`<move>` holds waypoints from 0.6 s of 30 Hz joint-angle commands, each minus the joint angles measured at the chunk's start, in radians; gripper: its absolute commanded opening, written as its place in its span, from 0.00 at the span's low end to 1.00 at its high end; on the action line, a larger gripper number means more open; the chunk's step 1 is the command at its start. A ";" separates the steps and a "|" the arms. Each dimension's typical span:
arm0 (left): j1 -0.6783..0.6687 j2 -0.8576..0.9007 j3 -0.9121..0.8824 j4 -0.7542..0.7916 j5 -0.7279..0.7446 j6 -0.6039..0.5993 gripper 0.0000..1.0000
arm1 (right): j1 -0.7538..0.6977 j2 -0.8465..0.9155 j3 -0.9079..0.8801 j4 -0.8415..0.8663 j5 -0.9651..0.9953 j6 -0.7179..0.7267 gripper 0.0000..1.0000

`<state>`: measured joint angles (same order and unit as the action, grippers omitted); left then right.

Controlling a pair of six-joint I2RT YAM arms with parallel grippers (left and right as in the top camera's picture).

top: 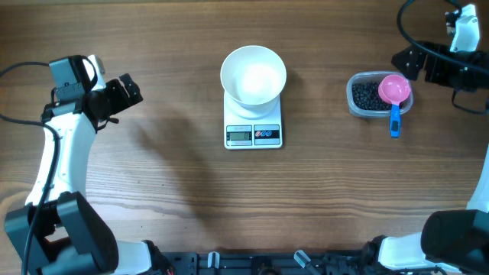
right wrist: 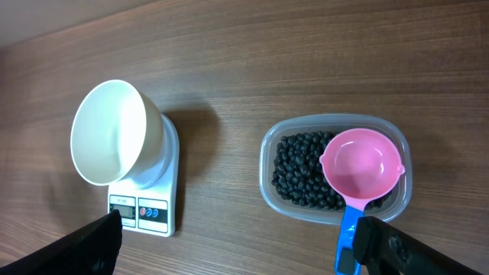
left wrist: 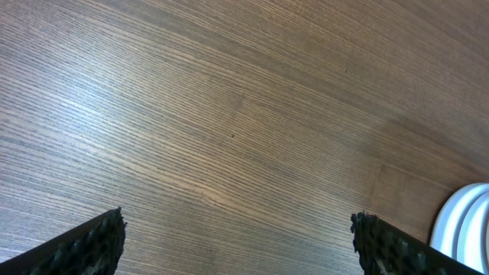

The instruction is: Scoop item into bowl and weigh 150g on scale

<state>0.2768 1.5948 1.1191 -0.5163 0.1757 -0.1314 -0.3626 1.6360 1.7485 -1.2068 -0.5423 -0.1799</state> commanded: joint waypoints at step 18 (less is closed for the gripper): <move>0.001 -0.024 0.001 0.000 -0.013 0.023 1.00 | 0.003 0.010 -0.007 0.013 -0.005 0.048 1.00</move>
<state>0.2768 1.5948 1.1191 -0.5163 0.1757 -0.1314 -0.3626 1.6360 1.7485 -1.2064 -0.5423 -0.1799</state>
